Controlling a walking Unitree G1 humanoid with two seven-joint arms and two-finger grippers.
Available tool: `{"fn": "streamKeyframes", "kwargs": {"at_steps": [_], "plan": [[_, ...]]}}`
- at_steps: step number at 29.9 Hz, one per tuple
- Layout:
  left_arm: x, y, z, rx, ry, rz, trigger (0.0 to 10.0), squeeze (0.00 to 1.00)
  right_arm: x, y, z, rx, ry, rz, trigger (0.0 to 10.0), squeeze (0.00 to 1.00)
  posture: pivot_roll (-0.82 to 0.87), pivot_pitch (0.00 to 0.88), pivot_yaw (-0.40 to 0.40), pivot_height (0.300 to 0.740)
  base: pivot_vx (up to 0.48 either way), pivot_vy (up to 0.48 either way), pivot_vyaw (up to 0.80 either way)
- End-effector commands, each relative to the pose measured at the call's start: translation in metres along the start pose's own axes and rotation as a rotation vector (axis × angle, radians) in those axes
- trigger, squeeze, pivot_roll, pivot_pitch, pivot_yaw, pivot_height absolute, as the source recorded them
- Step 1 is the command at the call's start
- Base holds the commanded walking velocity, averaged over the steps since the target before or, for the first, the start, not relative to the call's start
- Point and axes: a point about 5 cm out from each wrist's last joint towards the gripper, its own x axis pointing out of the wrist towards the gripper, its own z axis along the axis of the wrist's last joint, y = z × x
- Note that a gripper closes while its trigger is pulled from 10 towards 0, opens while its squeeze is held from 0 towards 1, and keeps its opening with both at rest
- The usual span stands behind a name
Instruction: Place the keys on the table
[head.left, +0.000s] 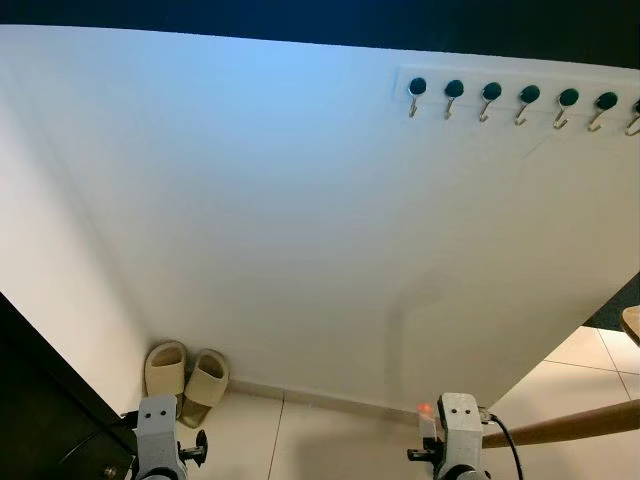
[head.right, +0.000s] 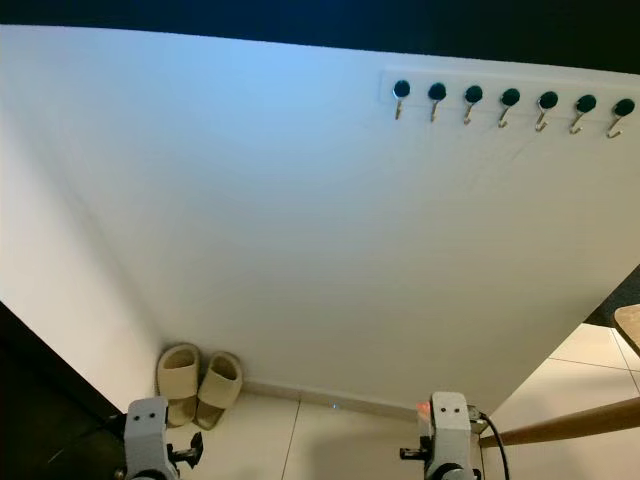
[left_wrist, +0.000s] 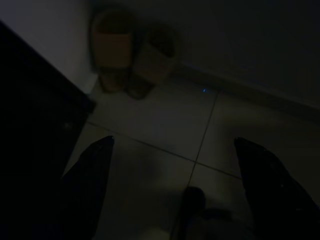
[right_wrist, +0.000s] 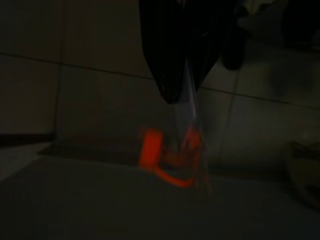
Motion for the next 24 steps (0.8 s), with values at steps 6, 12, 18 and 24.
{"fn": "streamKeyframes", "kwargs": {"at_steps": [6,12,18,24], "plan": [[-0.0003,-0.0158,-0.002,0.002,-0.018,-0.072,10.0,0.0,-0.0059,0.0009,-0.0167,-0.03,0.049,0.023,10.0,0.0,0.03,0.064,-0.013,0.74,0.0,0.0,-0.8],[-0.0007,-0.0157,-0.0018,-0.007,-0.03,-0.078,10.0,0.0,-0.0064,0.0011,-0.0178,-0.04,0.052,0.03,10.0,0.0,0.03,0.061,-0.014,0.74,0.0,0.0,-0.8],[-0.0013,-0.0149,-0.0023,-0.006,-0.041,-0.08,10.0,0.0,-0.006,0.0023,-0.017,-0.055,0.046,0.041,10.0,0.0,0.03,0.056,-0.018,0.74,0.0,0.0,-0.8],[-0.0015,-0.0147,-0.0018,-0.006,-0.055,-0.08,10.0,0.0,-0.0044,0.0047,-0.0143,-0.069,0.042,0.051,10.0,0.0,0.03,0.048,-0.021,0.74,0.0,0.0,-0.8]]}}
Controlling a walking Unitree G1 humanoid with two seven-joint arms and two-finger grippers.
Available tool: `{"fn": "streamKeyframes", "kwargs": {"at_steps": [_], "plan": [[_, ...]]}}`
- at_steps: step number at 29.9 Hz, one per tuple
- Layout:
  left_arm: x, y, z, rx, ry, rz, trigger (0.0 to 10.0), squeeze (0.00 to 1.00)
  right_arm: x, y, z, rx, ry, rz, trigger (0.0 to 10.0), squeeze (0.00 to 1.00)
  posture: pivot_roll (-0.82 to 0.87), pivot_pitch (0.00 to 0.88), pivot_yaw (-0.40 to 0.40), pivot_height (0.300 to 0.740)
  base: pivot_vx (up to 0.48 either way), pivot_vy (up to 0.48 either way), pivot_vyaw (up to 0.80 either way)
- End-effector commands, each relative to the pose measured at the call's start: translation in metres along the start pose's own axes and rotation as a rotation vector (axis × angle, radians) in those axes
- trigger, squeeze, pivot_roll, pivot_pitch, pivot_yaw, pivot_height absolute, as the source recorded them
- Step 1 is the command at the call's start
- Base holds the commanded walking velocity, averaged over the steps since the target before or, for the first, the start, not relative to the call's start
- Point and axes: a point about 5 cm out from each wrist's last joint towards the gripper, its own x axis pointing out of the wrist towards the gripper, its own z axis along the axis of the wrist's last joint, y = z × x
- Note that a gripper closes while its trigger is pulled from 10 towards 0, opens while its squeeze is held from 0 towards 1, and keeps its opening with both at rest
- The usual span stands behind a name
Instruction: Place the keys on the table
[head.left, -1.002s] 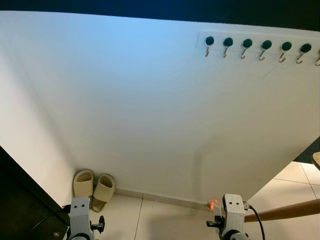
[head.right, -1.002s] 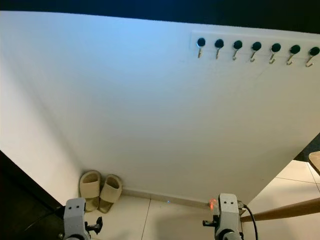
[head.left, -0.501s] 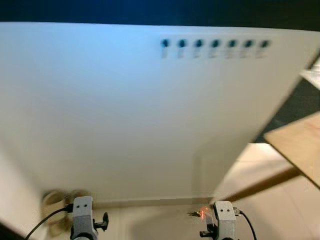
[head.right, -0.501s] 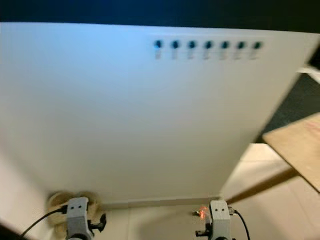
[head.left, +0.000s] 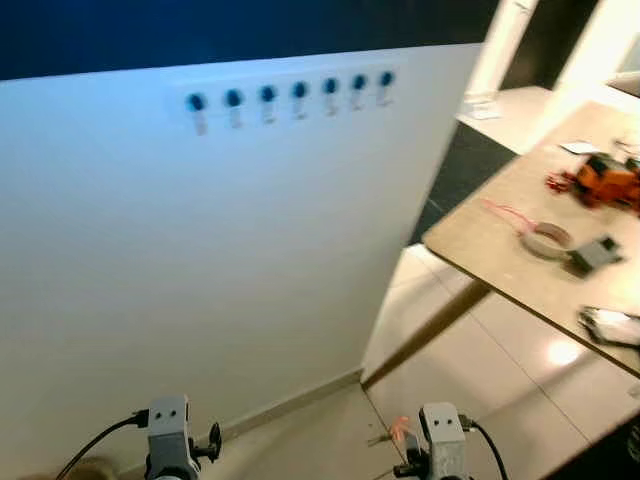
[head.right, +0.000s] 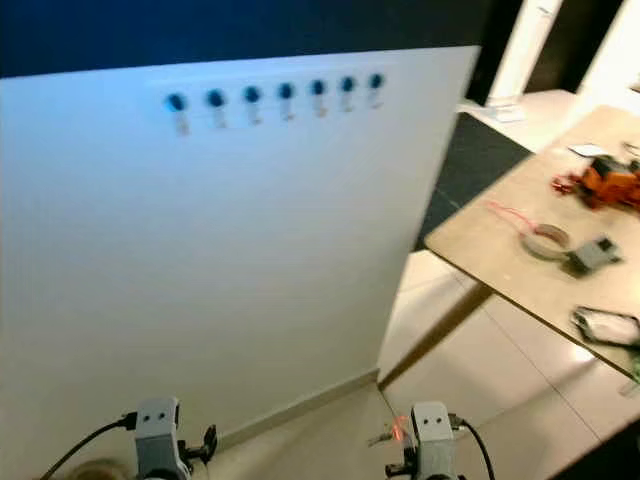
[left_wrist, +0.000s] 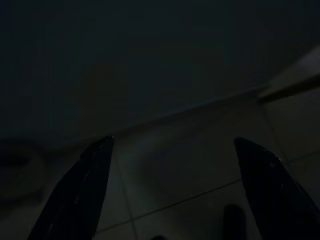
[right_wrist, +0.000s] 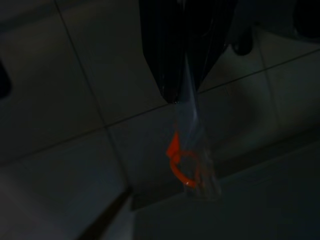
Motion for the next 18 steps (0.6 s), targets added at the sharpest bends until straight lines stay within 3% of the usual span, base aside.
{"fn": "streamKeyframes", "kwargs": {"at_steps": [1,18], "plan": [[-0.0031,0.0002,-0.0073,0.001,0.021,-0.001,10.0,0.0,-0.0008,0.0006,-0.0029,-0.007,0.009,0.004,10.0,0.0,0.03,0.047,-0.022,0.74,0.0,0.0,-0.8],[-0.0014,-0.0001,-0.0045,-0.014,0.009,-0.003,10.0,0.0,0.0027,0.0066,0.0033,-0.048,0.0,0.037,10.0,0.0,0.04,0.044,-0.021,0.74,0.0,0.0,-0.8]]}}
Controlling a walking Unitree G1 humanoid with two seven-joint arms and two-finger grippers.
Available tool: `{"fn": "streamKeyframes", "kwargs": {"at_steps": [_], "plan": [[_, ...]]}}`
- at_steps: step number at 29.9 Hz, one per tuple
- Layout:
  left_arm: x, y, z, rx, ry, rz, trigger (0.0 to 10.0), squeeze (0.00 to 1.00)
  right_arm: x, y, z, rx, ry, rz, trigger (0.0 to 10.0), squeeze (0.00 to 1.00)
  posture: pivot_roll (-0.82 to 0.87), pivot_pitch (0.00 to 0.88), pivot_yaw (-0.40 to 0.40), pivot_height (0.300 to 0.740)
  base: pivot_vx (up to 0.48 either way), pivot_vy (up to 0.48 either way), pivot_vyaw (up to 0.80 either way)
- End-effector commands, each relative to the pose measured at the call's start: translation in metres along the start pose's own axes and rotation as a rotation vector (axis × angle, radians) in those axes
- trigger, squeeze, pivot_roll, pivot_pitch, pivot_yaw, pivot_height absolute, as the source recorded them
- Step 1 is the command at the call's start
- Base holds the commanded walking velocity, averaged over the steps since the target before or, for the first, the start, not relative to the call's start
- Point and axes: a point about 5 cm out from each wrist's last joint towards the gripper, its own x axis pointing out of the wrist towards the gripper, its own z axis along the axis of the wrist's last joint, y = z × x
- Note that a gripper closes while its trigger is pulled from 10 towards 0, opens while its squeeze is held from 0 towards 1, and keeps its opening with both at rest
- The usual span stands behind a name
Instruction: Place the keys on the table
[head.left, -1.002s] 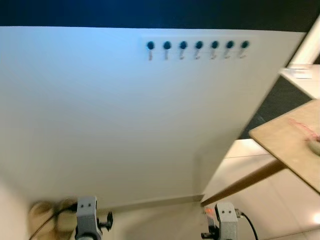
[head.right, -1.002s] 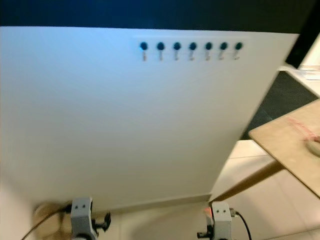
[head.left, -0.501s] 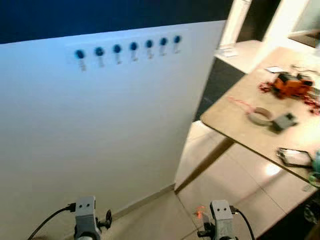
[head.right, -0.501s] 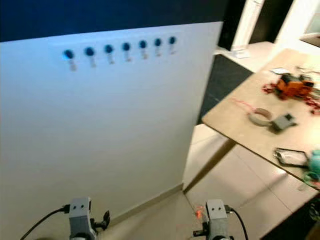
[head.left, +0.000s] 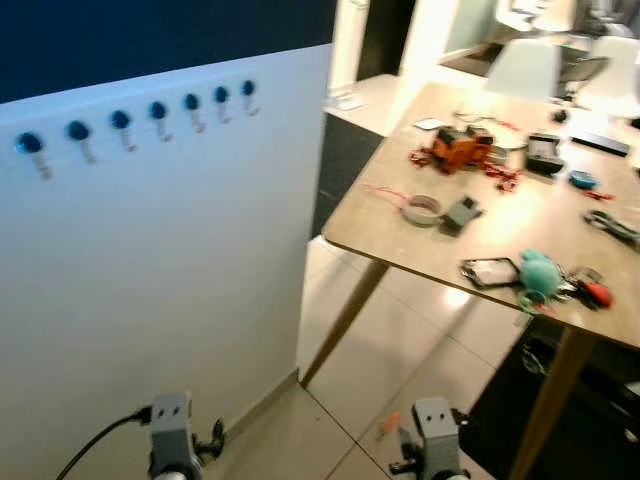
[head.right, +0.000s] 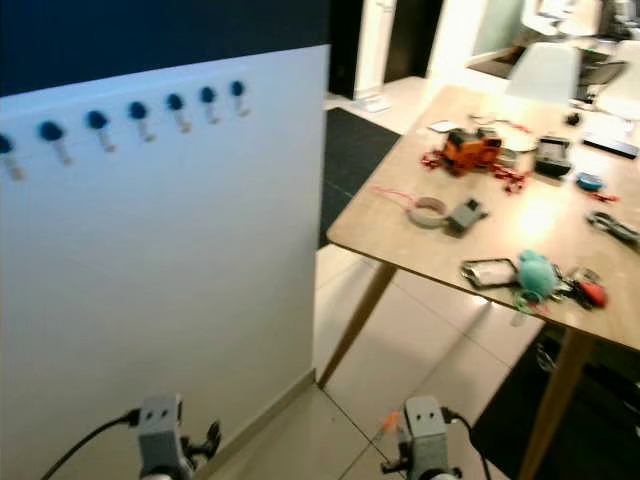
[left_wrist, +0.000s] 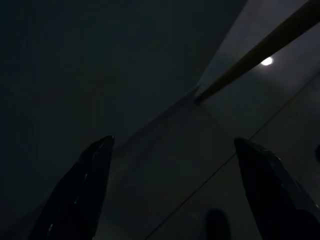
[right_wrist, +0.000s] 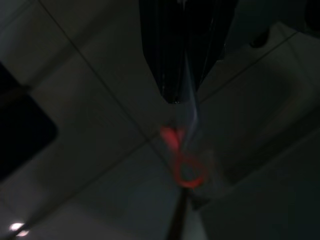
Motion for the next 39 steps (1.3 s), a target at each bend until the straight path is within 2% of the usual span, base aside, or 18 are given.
{"fn": "streamKeyframes", "kwargs": {"at_steps": [1,30,35,39], "plan": [[-0.0052,0.0018,-0.0109,-0.008,0.037,0.01,10.0,0.0,0.0001,0.0049,-0.0033,-0.001,0.012,0.014,10.0,0.0,0.04,0.044,-0.021,0.74,0.0,0.0,-0.8],[-0.0049,0.0046,-0.0098,-0.027,0.024,0.044,10.0,0.0,0.0029,0.0064,0.0035,-0.033,0.004,0.045,10.0,0.0,0.04,0.06,-0.031,0.74,0.0,0.0,-0.8],[-0.006,0.0062,-0.0106,-0.031,0.019,0.057,10.0,0.0,0.0041,0.0146,0.0026,-0.051,0.024,0.123,10.0,0.0,0.04,0.066,-0.034,0.74,0.0,0.0,-0.12],[-0.0061,0.0064,-0.0106,-0.028,0.018,0.059,10.0,0.0,0.0042,0.0145,0.0023,-0.062,0.032,0.128,10.0,0.0,0.04,0.068,-0.035,0.74,0.0,0.0,0.0]]}}
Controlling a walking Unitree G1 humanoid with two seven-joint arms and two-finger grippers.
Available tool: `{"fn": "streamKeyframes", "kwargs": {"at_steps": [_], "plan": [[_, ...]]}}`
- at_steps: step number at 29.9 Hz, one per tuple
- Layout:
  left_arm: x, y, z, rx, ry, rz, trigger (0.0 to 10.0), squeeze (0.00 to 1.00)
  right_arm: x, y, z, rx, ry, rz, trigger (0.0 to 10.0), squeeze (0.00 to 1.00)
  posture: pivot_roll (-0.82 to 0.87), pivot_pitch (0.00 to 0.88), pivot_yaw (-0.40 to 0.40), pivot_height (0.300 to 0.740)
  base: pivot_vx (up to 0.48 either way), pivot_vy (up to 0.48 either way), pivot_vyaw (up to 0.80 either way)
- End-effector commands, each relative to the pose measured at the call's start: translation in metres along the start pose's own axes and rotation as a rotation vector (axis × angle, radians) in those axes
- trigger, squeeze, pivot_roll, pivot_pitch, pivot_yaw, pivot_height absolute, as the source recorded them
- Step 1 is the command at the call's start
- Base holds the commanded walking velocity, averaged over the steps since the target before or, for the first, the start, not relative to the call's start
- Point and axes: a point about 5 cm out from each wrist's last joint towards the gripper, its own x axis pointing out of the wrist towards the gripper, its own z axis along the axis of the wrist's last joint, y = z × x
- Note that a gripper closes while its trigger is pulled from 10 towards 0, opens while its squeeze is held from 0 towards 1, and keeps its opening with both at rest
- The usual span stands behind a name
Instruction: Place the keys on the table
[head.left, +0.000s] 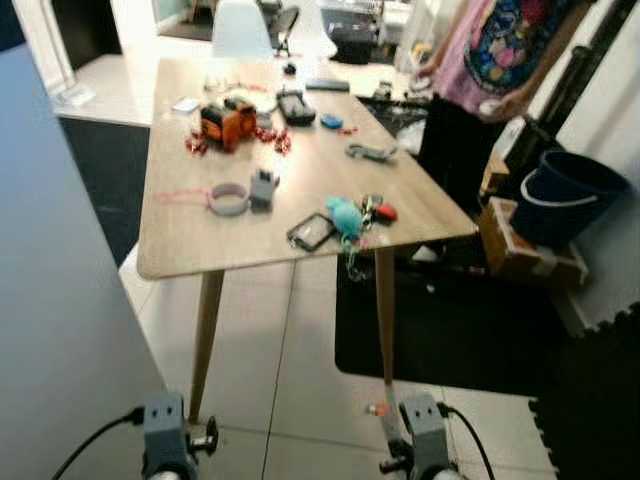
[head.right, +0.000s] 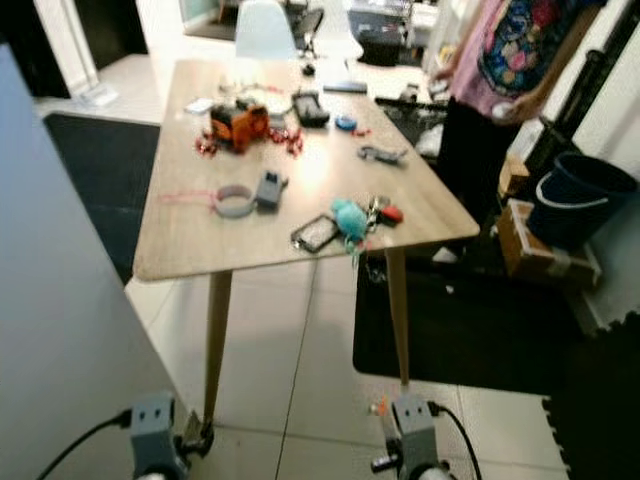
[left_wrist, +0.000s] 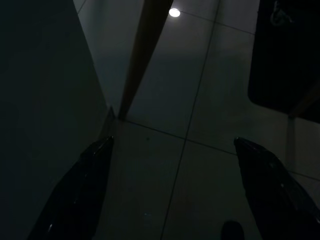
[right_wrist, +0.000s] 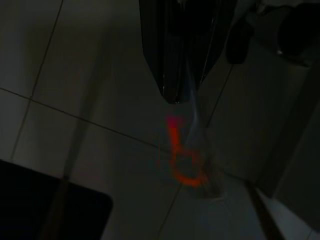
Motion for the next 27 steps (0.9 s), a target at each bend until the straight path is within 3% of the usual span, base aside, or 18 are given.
{"fn": "streamKeyframes", "kwargs": {"at_steps": [1,18,27], "plan": [[-0.004,0.001,-0.008,-0.005,0.026,0.012,10.0,0.0,-0.001,-0.003,-0.002,-0.009,0.018,-0.002,10.0,0.0,0.04,0.068,-0.034,0.74,0.0,0.0,0.0],[-0.002,0.004,-0.004,0.009,0.008,0.027,10.0,0.0,-0.007,-0.017,-0.007,-0.029,0.057,-0.017,10.0,0.0,0.04,0.057,-0.049,0.74,0.0,0.0,0.0],[-0.002,0.0,-0.005,0.029,0.015,0.01,10.0,0.0,-0.007,-0.017,-0.009,-0.024,0.072,-0.032,10.0,0.0,0.04,0.049,-0.063,0.74,0.0,0.0,0.0]]}}
